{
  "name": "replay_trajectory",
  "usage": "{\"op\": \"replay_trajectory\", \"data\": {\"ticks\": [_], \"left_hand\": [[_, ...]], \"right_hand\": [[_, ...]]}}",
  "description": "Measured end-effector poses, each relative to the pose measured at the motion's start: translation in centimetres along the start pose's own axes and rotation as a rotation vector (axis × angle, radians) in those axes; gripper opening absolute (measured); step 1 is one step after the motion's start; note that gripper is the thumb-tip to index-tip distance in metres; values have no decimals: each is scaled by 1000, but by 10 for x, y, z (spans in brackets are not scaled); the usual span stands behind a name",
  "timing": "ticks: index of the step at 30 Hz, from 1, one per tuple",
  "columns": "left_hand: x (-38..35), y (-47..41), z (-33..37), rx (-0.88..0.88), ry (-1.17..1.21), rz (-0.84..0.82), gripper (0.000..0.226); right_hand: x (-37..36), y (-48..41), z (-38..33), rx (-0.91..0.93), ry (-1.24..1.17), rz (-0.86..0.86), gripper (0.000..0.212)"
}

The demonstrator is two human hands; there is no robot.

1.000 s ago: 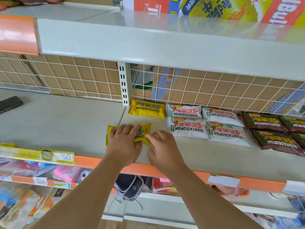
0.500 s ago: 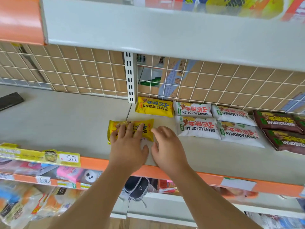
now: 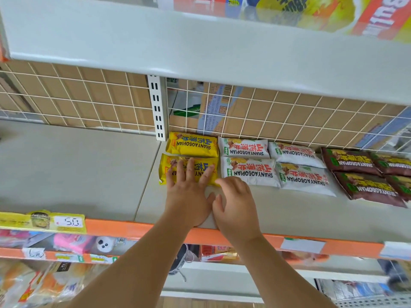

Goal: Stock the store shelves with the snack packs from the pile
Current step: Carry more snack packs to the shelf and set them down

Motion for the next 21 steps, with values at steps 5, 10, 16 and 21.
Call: {"op": "replay_trajectory", "data": {"ticks": [5, 10, 16, 21], "left_hand": [[0, -1, 0, -6, -4, 11, 72], [-1, -1, -1, -20, -6, 55, 74], [3, 2, -4, 12, 66, 138, 70], [16, 26, -9, 129, 122, 266, 68]], "right_hand": [[-3, 0, 0, -11, 8, -8, 31], [-5, 0, 1, 4, 10, -7, 29], [-5, 0, 1, 4, -9, 36, 35], [-5, 1, 3, 24, -19, 24, 37]]}}
Point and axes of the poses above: each hand's wrist, its own y-axis away from the middle knuckle, its own x-axis out of the back of the hand, z = x × y, the point moved 4 cm from there along -y, towards the middle knuckle, and after that the axes turned 7 degrees about -x, right-handed, at the moved point
